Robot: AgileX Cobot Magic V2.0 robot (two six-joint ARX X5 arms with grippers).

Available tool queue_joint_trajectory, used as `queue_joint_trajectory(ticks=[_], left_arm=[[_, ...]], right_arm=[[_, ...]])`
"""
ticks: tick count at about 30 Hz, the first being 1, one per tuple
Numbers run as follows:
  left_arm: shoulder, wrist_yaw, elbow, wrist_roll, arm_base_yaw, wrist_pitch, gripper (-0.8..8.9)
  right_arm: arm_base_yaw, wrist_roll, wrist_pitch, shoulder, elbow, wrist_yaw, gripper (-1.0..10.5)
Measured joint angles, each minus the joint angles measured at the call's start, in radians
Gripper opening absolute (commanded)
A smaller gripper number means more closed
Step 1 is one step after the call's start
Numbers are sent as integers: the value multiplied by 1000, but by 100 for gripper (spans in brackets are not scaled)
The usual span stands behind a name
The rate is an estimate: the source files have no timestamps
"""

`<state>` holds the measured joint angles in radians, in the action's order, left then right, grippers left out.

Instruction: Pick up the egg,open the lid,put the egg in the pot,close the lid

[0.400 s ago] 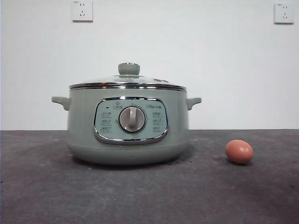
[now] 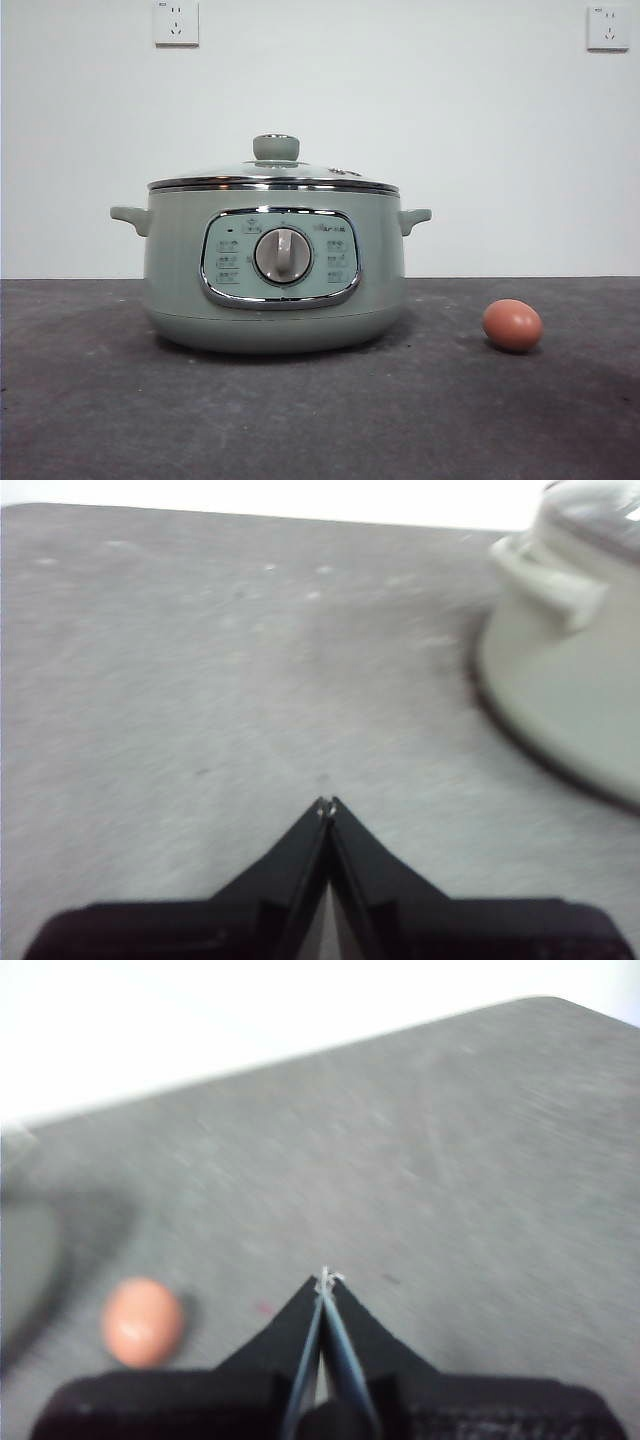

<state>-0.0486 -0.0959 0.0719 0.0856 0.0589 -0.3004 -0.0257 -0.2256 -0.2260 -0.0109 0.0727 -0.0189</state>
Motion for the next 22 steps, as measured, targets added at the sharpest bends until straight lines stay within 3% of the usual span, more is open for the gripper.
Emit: queue_joint_trajectory(ticks=[6,12,16,22], left_arm=[[-34,-55,114,81,0,-6,-7],[-130,-110,283,126,0,-75,-7],[-223,-178,411,122,0,-158,-7],[-364,-264,617,64,0,-298,-7]], right_arm=[[0,-127,23,-17,80,-46,-12],[0,-149,-4,-121,264,-127,-12],[0,-112,-107,-233,417,-196,-12],[0,42,-360,-427,693,-291,-12]])
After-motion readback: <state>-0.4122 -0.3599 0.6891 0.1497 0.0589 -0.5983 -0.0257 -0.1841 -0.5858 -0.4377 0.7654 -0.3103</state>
